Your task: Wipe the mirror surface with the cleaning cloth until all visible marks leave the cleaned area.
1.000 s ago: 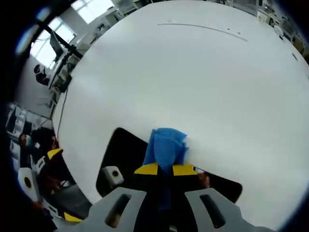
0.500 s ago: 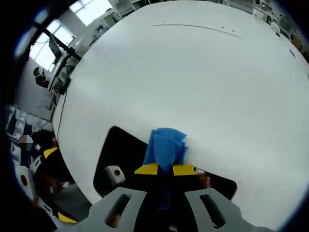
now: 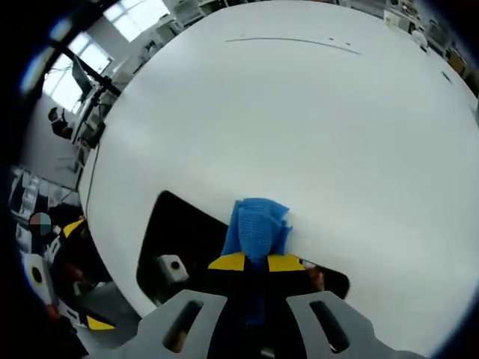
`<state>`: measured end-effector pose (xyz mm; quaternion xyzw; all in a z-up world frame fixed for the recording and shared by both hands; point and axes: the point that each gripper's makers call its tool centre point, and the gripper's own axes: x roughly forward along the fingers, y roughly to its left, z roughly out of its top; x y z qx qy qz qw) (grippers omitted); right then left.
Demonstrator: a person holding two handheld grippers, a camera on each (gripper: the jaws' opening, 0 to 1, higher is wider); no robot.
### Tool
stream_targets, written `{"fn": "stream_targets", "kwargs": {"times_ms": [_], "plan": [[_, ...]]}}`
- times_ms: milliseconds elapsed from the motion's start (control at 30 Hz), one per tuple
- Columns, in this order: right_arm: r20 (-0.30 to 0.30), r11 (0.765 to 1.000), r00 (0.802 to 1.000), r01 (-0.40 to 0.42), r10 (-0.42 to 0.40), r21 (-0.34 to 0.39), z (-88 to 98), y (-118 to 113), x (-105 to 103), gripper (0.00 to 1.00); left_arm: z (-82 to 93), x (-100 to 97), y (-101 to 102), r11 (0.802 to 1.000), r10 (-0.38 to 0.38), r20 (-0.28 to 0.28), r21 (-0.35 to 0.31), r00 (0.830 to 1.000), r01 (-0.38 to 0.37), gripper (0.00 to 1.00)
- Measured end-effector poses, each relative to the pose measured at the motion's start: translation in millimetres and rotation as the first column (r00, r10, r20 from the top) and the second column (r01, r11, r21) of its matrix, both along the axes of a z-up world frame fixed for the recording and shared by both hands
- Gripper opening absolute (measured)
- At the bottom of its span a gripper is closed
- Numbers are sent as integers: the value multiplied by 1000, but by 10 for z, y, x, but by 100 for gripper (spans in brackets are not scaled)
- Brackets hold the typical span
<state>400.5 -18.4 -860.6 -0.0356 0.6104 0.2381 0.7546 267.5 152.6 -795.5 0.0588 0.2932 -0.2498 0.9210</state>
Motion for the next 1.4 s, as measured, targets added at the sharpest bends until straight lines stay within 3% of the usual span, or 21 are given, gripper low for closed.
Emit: {"fn": "stream_targets", "kwargs": {"times_ms": [367, 467, 800, 1400], "plan": [[0, 1000, 1000, 4, -4, -9, 16, -32, -24, 2, -22, -31, -42, 1000, -22, -17, -6, 1000, 22, 100], [-4, 999, 999, 45, -45, -17, 21, -117, -23, 2, -28, -30, -33, 1000, -21, -17, -2, 1000, 21, 100], [9, 999, 1000, 20, -20, -27, 22, -97, -35, 2, -52, -27, -12, 1000, -24, -17, 17, 1000, 24, 99], [33, 1000, 999, 21, -20, -19, 33, -119, -293, 2, -50, -19, -14, 1000, -22, -13, 8, 1000, 22, 99]]}}
